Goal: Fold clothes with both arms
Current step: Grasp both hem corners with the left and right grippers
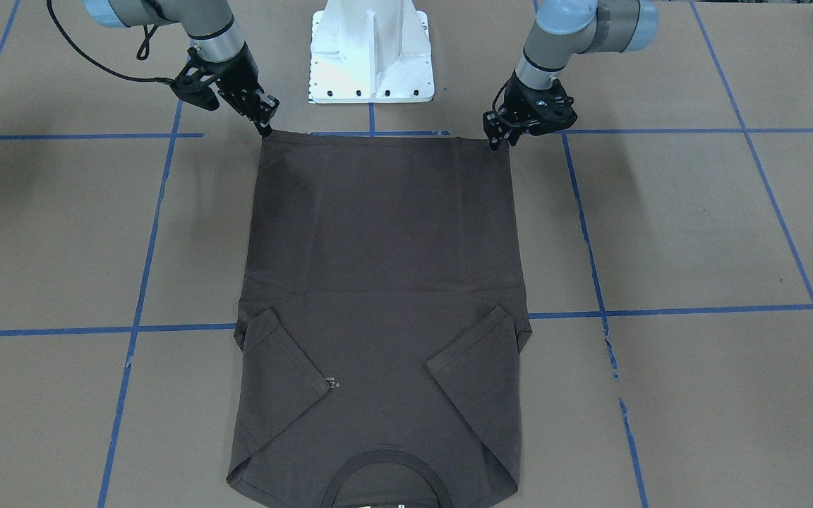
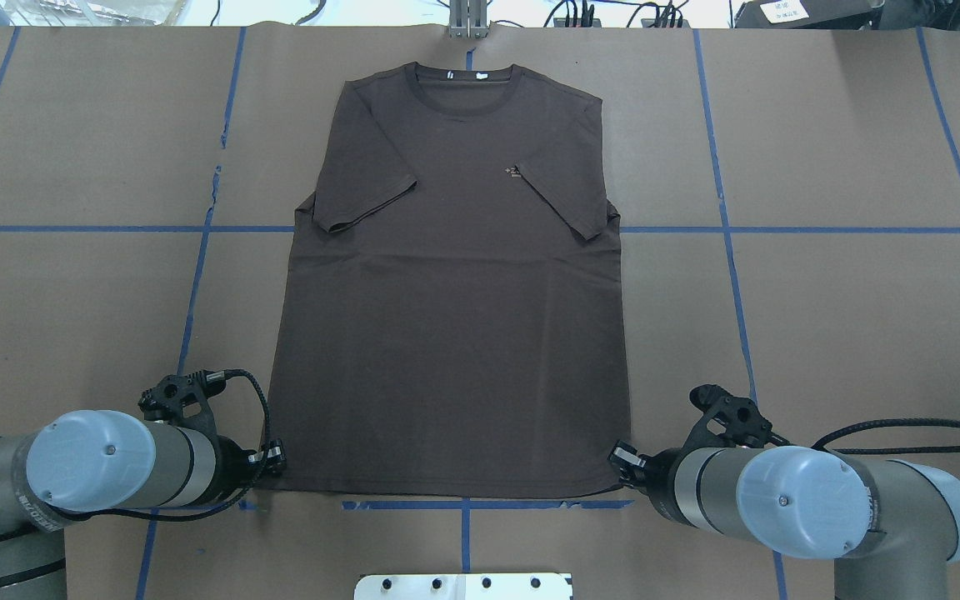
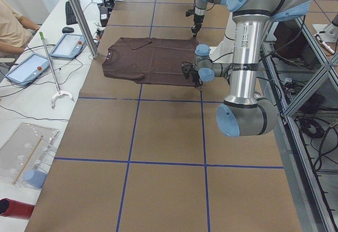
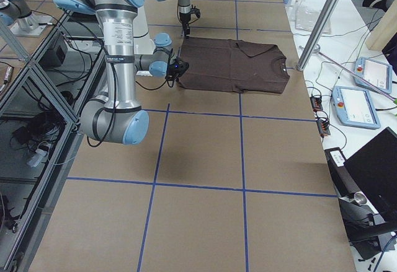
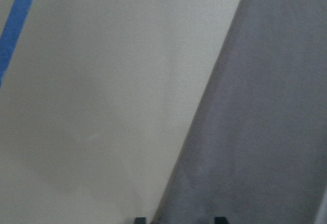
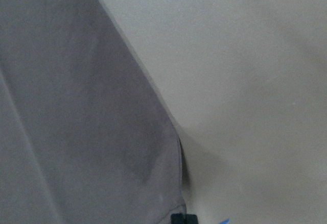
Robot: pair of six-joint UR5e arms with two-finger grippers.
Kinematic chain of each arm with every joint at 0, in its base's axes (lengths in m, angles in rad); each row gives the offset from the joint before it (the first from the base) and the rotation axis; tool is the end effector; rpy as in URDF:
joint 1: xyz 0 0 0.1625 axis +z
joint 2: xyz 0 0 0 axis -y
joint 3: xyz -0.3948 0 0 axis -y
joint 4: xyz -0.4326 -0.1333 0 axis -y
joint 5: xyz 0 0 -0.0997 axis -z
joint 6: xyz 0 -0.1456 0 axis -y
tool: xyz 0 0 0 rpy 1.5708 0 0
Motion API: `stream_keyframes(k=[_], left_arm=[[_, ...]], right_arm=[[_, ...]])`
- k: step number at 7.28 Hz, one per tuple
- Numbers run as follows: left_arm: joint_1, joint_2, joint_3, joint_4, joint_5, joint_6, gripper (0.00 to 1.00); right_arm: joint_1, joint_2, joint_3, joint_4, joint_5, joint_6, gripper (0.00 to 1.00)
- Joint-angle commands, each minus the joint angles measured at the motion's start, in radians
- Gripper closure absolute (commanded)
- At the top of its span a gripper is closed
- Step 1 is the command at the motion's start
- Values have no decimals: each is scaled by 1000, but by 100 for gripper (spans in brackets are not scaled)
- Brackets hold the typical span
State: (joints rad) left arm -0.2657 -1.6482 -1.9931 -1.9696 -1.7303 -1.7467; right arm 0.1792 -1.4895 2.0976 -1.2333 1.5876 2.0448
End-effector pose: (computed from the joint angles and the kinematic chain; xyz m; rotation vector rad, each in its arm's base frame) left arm 0.5353 -0.2599 0.3603 -0.1088 0.9068 -0.3390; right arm -0.5312 -0.2292 0.3132 -0.1568 -0.9484 0.5952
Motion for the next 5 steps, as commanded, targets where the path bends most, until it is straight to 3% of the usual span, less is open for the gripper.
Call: stream_keyframes(k=[1,2,5], left_arm=[[5,1,3,0,0,-23,82],[5,-1,0,0,-2,-24,100],[3,1,-74,15,-46,-24,100]], right_arm=[[0,0,-1,0,0,0,100],[0,0,-4,0,0,0,100],[3,-29,25,8,-3,0,100]])
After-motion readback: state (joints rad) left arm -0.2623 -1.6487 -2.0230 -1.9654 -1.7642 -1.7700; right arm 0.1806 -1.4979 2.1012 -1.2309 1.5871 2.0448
